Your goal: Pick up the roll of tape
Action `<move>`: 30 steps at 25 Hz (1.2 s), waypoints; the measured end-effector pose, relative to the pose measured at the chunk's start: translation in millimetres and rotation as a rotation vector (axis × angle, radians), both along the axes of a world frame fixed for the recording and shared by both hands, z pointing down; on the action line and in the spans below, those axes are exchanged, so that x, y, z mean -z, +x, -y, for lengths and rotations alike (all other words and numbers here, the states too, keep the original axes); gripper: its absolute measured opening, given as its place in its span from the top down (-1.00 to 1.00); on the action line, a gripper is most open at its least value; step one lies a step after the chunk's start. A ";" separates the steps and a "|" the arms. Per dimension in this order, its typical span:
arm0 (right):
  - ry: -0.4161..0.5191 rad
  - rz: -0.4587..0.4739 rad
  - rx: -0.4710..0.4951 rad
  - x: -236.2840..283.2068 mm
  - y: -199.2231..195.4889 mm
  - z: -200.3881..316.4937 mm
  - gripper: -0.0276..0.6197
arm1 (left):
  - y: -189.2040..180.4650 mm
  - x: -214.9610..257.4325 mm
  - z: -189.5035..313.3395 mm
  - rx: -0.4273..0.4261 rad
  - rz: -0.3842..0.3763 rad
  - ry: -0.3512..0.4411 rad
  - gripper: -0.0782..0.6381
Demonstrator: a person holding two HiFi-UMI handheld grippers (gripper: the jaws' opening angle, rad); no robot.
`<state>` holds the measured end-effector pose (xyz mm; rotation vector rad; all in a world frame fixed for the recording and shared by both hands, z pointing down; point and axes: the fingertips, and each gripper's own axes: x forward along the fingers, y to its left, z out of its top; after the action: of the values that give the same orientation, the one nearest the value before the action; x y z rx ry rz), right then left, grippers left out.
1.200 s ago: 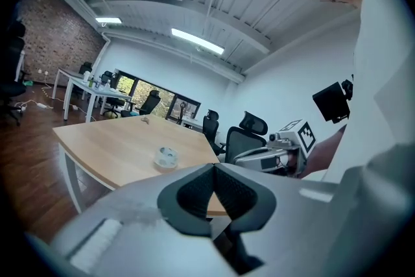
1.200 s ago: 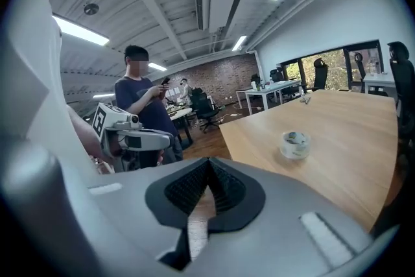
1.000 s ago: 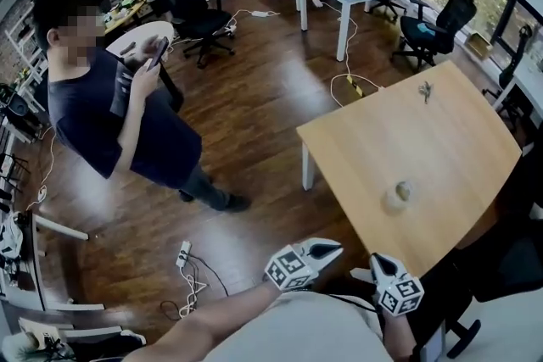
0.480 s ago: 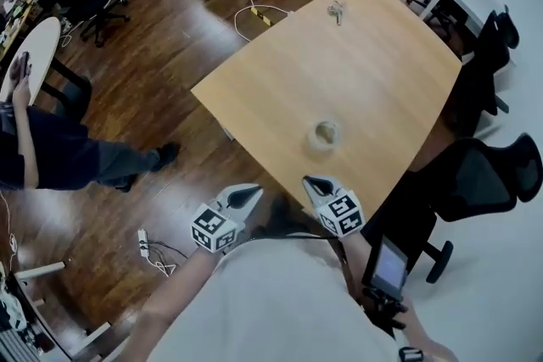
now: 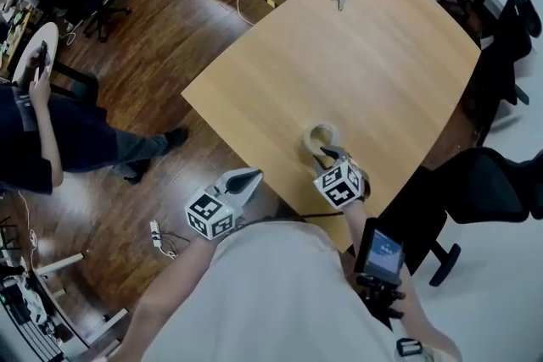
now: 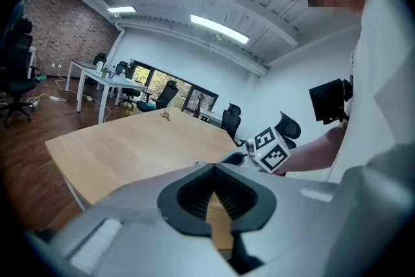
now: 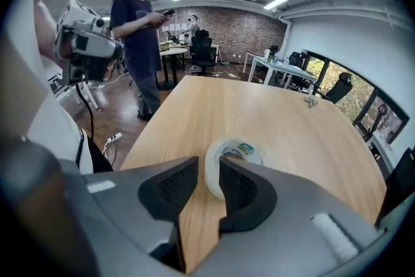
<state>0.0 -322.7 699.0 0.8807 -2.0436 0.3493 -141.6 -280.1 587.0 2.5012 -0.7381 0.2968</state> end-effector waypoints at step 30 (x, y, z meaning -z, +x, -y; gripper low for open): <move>-0.194 -0.454 0.396 -86.4 -6.9 30.8 0.27 | -12.5 -11.8 8.8 0.046 0.130 -0.029 0.76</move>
<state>-6.8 -353.4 785.4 0.3777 -1.6743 0.1104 -154.1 -289.0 598.8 2.4516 -0.8349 0.4543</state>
